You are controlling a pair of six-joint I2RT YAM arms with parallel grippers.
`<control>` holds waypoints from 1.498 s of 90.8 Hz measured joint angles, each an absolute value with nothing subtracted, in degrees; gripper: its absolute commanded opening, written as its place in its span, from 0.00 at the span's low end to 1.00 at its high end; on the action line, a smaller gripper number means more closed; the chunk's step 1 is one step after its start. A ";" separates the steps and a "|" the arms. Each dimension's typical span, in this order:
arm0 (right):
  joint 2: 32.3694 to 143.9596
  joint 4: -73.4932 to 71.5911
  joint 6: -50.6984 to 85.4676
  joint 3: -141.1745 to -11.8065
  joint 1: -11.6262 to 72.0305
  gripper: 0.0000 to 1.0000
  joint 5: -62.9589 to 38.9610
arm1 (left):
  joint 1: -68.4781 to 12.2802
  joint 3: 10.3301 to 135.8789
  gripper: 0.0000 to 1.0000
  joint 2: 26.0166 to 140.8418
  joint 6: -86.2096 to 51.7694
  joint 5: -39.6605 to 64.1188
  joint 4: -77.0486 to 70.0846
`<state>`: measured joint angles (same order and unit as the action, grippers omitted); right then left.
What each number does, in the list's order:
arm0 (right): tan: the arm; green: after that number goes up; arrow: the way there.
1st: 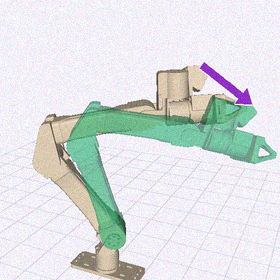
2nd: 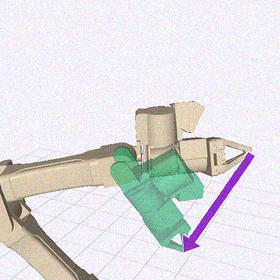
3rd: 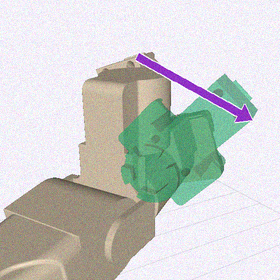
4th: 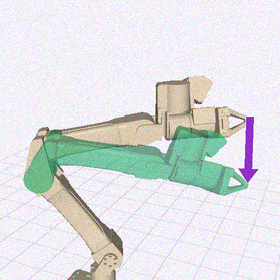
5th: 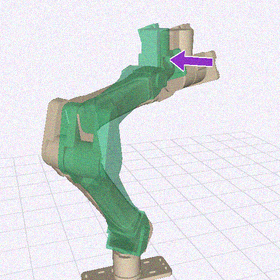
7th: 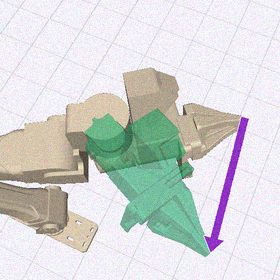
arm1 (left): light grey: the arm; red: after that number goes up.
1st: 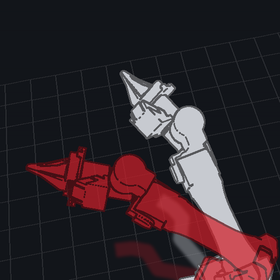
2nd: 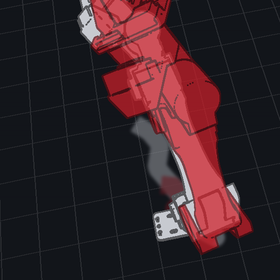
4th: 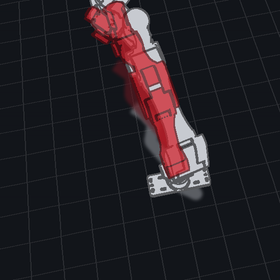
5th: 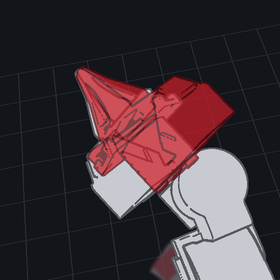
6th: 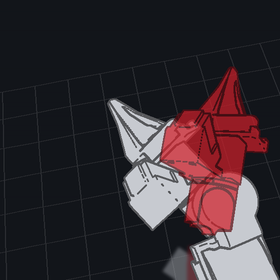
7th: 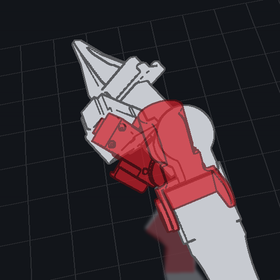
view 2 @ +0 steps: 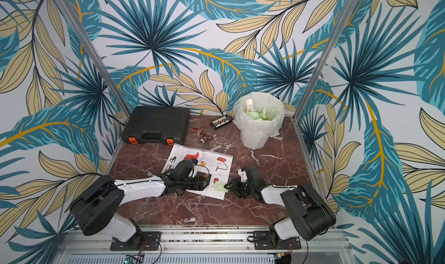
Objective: Peel off the used sticky note
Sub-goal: Tear off the note from the book.
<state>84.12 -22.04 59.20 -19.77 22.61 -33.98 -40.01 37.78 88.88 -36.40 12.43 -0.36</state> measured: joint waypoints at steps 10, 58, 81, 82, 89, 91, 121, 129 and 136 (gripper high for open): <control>84.62 -23.68 60.49 -19.35 22.61 0.28 -33.95 | -40.03 37.78 0.76 88.88 -36.40 12.38 -0.34; 81.95 -23.44 62.78 -19.25 22.92 0.00 -31.77 | -40.10 38.17 0.76 89.03 -36.27 12.14 0.25; 76.66 -18.13 60.18 -19.68 23.53 0.00 -30.17 | -40.58 38.65 0.76 89.19 -36.38 10.66 1.34; 76.49 -17.91 60.16 -19.75 23.53 0.00 -30.09 | -40.58 38.65 0.76 89.19 -36.38 10.50 1.39; 75.16 -16.12 59.29 -20.23 23.57 0.00 -29.56 | -40.58 38.65 0.76 89.23 -36.42 9.85 1.65; 74.76 -15.64 58.98 -20.34 23.57 0.00 -29.36 | -40.58 38.68 0.77 89.23 -36.42 9.72 1.69; 72.03 -11.40 57.14 -20.49 23.57 0.00 -27.66 | -40.56 39.44 0.77 89.93 -36.97 8.82 1.91; 71.40 -10.96 57.17 -20.58 23.57 0.00 -27.64 | -40.51 39.55 0.76 90.06 -36.88 9.08 1.85; 71.22 -10.26 57.19 -21.04 23.55 0.00 -27.64 | -40.47 39.55 0.76 90.11 -36.64 9.45 1.72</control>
